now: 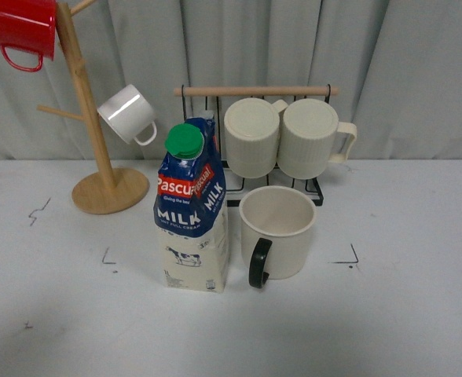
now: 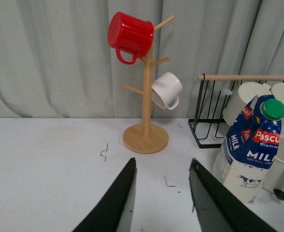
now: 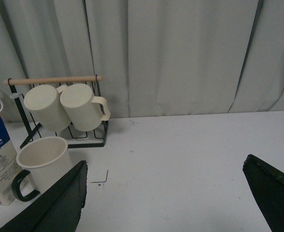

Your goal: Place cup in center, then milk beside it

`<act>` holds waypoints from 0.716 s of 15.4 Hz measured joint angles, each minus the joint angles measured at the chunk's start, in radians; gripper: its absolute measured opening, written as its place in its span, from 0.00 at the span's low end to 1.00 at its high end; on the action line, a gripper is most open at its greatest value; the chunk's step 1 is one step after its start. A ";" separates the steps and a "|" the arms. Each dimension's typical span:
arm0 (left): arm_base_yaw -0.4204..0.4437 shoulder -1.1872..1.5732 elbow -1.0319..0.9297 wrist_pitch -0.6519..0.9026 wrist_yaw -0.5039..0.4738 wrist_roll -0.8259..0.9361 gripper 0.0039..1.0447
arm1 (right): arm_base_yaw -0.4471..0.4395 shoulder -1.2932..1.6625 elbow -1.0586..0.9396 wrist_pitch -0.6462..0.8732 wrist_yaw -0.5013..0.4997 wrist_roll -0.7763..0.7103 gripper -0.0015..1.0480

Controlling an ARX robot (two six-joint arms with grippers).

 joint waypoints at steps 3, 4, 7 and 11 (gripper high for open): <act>0.000 0.000 0.000 0.000 0.000 0.000 0.67 | 0.000 0.000 0.000 0.000 0.000 0.000 0.94; 0.000 0.000 0.000 0.000 0.000 0.000 0.79 | 0.000 0.000 0.000 0.000 0.000 0.000 0.94; 0.000 0.000 0.000 0.000 0.000 0.000 0.93 | 0.000 0.000 0.000 0.000 0.000 0.000 0.94; 0.000 0.000 0.000 0.000 0.000 0.000 0.94 | 0.000 0.000 0.000 0.000 0.000 0.000 0.94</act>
